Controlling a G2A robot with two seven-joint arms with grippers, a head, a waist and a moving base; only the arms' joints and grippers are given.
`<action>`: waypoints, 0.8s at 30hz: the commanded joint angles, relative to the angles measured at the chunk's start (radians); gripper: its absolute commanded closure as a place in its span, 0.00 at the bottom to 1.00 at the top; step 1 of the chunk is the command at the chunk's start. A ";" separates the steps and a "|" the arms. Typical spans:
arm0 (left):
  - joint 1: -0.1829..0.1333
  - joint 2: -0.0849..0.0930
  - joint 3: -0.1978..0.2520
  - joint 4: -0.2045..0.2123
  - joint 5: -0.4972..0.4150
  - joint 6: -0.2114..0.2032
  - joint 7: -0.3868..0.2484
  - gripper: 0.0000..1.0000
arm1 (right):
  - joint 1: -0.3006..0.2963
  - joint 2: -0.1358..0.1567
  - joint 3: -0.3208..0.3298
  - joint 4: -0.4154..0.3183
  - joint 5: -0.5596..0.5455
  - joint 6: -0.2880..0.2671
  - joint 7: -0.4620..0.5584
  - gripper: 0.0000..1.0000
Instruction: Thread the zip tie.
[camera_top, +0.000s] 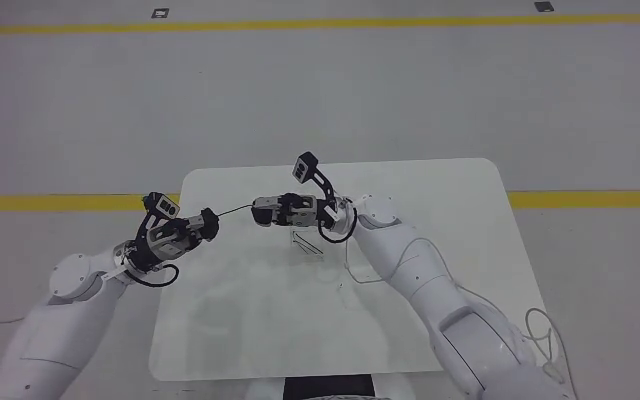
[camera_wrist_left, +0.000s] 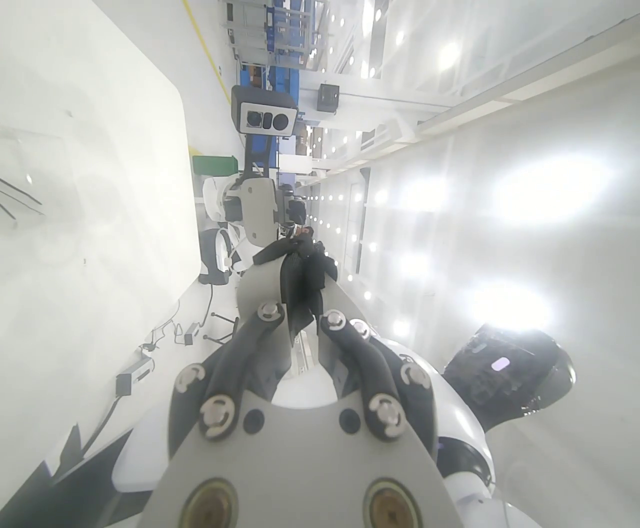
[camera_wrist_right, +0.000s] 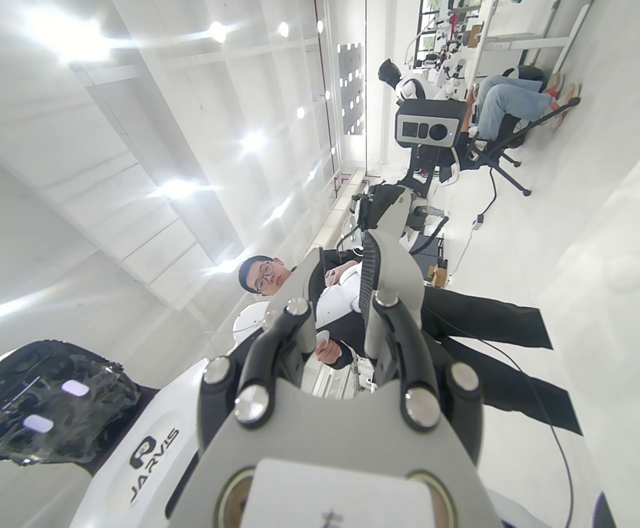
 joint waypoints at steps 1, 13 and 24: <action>0.000 0.000 0.000 0.000 0.000 0.000 0.000 1.00 | 0.001 0.000 -0.001 0.002 0.001 0.000 0.000 0.89; 0.000 0.000 0.000 0.000 0.000 0.000 0.000 1.00 | 0.012 -0.003 -0.009 0.014 0.004 0.000 0.000 1.00; -0.002 -0.003 0.006 -0.012 0.010 0.005 0.032 0.00 | 0.016 -0.002 0.001 0.031 0.010 0.000 -0.017 1.00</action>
